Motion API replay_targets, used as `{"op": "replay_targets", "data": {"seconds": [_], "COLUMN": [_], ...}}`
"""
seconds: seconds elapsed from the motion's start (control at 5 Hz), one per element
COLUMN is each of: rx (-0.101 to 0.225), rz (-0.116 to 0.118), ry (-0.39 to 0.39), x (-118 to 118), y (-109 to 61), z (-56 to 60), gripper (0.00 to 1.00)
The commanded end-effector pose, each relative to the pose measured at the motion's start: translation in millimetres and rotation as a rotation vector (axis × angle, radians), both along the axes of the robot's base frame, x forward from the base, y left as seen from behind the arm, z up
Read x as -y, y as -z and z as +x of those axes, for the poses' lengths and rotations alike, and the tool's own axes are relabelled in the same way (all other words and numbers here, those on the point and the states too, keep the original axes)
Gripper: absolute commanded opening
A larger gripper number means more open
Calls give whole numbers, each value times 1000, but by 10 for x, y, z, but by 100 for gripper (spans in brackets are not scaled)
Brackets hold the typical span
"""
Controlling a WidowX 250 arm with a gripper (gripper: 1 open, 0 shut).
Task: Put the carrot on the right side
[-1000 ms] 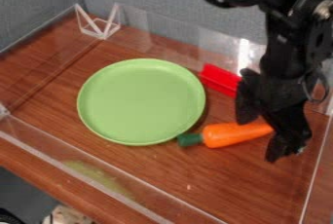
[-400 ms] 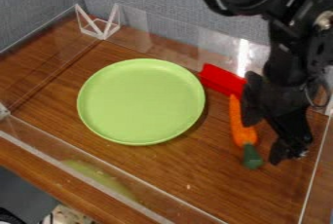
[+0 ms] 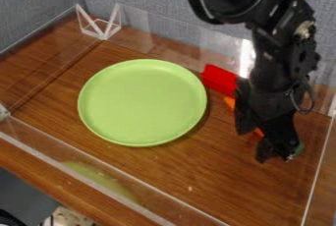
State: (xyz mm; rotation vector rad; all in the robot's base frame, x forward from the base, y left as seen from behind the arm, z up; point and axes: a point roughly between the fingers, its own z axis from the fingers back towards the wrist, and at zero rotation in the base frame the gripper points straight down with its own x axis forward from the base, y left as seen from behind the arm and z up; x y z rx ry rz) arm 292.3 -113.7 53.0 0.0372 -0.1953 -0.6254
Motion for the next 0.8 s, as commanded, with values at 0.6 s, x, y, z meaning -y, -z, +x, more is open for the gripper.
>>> {"op": "replay_targets", "data": {"seconds": [0.6], "rx": [35], "rz": [44], "ry": [-107], "x": [294], "y": [-319], "z": [-104], "gripper": [0]}}
